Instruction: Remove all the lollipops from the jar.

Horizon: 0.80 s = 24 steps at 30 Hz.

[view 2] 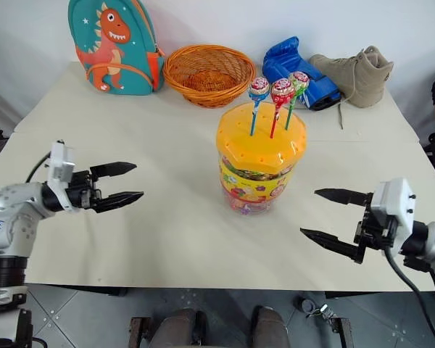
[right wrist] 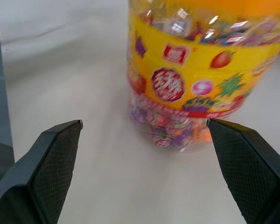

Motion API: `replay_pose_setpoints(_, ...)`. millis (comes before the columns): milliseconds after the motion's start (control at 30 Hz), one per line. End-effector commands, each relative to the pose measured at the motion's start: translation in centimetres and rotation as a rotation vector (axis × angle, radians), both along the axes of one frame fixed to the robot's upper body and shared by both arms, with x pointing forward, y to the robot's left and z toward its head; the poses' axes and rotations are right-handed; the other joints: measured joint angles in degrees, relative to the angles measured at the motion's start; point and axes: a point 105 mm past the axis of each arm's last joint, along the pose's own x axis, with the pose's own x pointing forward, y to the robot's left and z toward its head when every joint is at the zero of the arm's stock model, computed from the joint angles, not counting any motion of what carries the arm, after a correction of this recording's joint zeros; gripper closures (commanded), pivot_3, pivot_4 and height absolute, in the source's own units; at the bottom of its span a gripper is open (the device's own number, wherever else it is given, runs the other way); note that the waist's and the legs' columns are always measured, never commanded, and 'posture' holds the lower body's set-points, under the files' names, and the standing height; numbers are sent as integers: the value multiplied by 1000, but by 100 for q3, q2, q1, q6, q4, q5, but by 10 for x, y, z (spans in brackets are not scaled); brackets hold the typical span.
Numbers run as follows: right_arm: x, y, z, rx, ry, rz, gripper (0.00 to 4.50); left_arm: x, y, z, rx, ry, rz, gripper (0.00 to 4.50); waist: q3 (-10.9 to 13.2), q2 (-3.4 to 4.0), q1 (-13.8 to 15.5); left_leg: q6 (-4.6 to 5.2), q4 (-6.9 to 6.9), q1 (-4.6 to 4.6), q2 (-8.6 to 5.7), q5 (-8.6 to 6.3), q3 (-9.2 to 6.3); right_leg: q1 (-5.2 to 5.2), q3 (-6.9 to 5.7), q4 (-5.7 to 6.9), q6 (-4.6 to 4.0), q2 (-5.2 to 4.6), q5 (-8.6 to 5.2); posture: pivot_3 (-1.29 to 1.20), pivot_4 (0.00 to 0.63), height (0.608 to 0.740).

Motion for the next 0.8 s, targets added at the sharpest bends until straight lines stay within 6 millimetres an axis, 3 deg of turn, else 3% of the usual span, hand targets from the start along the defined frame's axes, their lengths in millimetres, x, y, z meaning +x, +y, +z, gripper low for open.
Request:
replay_pose_setpoints(33,-6,9,38,55,-99,4,34,-9,-17,47,16,-154,-125,0,2,-4,11,0,3,-1,1,0,-1,0,-1,1,0,0,0,0,150,740)
replay_pose_setpoints(333,-15,20,75,126,-186,-6,34,-8,-70,90,5,-225,-380,0,5,-9,8,0,20,-3,-2,0,0,1,4,13,0,1,0,0,150,740)
replay_pose_setpoints(533,-15,24,84,152,-227,-26,34,3,-101,100,-3,-238,-469,0,5,-9,7,2,35,-7,-3,-1,0,0,6,19,0,1,0,0,150,740)
replay_pose_setpoints(800,-21,22,84,148,-256,-87,34,17,-159,114,-38,-194,-527,0,9,-15,39,7,61,-25,-2,-4,-10,-1,-1,22,1,2,0,0,150,740)
